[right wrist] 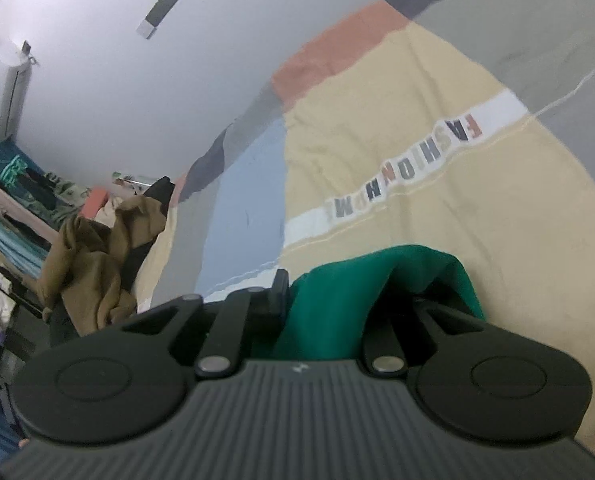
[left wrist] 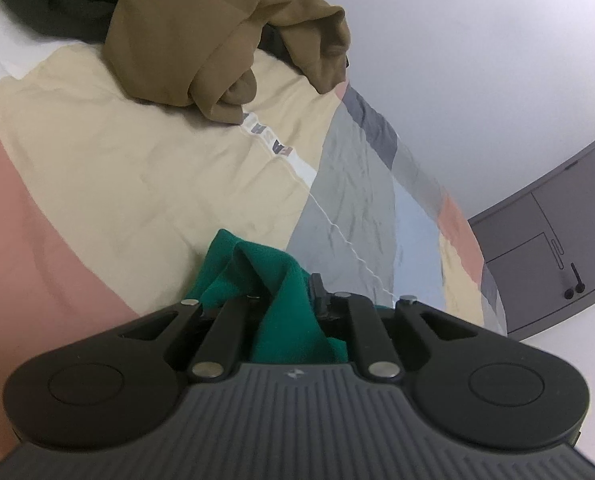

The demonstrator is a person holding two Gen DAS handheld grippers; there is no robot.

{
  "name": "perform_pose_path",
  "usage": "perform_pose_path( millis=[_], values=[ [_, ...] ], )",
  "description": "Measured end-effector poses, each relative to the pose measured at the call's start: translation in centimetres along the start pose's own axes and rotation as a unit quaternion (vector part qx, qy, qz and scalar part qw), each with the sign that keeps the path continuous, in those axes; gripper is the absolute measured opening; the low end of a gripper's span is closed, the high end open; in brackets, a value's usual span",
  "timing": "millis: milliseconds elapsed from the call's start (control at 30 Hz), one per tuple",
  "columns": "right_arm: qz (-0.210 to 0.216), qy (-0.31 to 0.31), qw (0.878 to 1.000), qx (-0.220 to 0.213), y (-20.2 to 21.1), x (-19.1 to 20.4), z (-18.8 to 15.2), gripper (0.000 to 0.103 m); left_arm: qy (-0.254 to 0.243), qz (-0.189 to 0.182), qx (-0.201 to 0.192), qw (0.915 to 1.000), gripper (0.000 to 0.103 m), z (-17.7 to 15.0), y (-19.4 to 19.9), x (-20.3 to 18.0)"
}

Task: Fold large clothes

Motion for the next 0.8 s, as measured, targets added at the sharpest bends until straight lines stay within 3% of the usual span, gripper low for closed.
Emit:
perform_pose_path(
  millis=[167,333,433,467,533,567,600,667,800],
  values=[
    [0.005,-0.001,1.000,-0.005,0.2,-0.1,-0.1,0.016,-0.020,0.007,-0.005,0.9998,0.014,-0.5,0.3,-0.4],
    [-0.010,0.031,0.999,-0.031,1.7,1.8,0.0,0.017,-0.071,0.014,-0.007,0.9974,0.018,-1.6,2.0,-1.2],
    [-0.027,0.062,0.997,-0.042,2.9,3.2,0.2,0.018,-0.082,0.012,-0.012,0.9965,0.028,-2.0,3.3,-1.8],
    [-0.035,0.073,0.996,-0.044,3.2,3.6,0.2,0.020,-0.084,0.010,-0.012,0.9964,0.040,-2.1,3.8,-2.0],
    [-0.047,0.080,0.994,-0.050,4.3,4.5,0.0,0.029,-0.092,0.003,-0.019,0.9955,0.052,-2.5,5.0,-2.7],
    [-0.051,0.086,0.994,-0.054,4.8,5.0,0.0,0.043,-0.098,0.004,-0.026,0.9948,0.056,-2.8,5.7,-3.1],
    [-0.053,0.094,0.992,-0.059,5.4,5.6,-0.1,0.064,-0.106,0.009,-0.034,0.9937,0.058,-3.1,6.4,-3.4],
    [-0.055,0.106,0.990,-0.072,6.8,6.8,-0.4,0.087,-0.128,0.016,-0.055,0.9901,0.063,-4.1,7.9,-4.1],
    [-0.073,0.154,0.980,-0.099,10.1,9.3,-1.1,0.086,-0.174,0.019,-0.087,0.9807,0.071,-6.6,11.4,-5.4]
  ],
)
Point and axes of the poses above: each gripper's, at about its wrist camera, not at the fingertips, and y roughly against the way its jaws point, x to its left, z to its top, the point moved 4 cm from there along -y, roughly the way its jaws point, and after that the axes turned 15 degrees about y, right-handed, at the moved point
